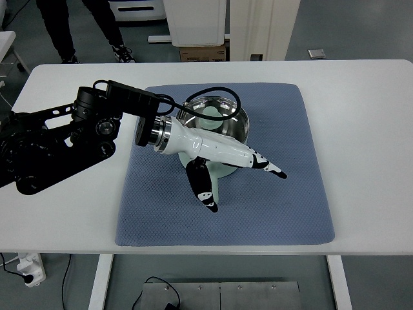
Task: Rotate green pot handle
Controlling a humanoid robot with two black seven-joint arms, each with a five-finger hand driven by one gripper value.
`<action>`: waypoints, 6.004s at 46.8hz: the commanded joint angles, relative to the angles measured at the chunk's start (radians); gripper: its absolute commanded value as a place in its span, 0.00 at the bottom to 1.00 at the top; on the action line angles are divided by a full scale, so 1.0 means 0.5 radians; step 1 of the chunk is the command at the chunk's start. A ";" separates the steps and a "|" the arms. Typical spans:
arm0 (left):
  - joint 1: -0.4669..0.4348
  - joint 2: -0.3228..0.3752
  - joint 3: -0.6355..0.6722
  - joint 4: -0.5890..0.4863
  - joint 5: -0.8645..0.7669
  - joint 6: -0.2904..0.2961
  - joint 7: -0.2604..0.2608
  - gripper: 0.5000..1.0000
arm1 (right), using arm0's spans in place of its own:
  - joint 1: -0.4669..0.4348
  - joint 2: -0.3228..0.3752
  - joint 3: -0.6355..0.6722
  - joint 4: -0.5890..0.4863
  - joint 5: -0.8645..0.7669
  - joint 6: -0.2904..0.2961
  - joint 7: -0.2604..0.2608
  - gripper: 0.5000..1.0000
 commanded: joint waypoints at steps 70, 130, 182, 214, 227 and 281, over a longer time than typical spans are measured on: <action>-0.667 0.167 1.005 -0.053 -0.239 0.000 -0.026 1.00 | -0.003 0.000 0.000 0.000 0.000 0.000 0.000 1.00; -1.069 0.293 1.487 0.026 -0.190 0.000 -0.096 1.00 | 0.000 0.000 0.000 0.000 0.000 0.000 0.000 1.00; -1.109 0.256 1.723 0.290 -0.055 0.182 -0.066 1.00 | -0.003 0.000 0.000 0.000 0.000 0.000 0.000 1.00; -1.096 0.244 1.732 0.348 0.058 0.222 -0.072 1.00 | 0.000 0.000 0.000 0.000 0.000 0.000 0.000 1.00; -1.084 0.268 1.720 0.106 -0.009 0.219 -0.268 1.00 | -0.003 0.000 0.000 0.000 0.000 0.000 0.000 1.00; -0.679 0.195 1.020 0.796 -3.160 0.627 -0.305 1.00 | 0.000 0.000 0.000 0.000 0.000 0.000 0.000 1.00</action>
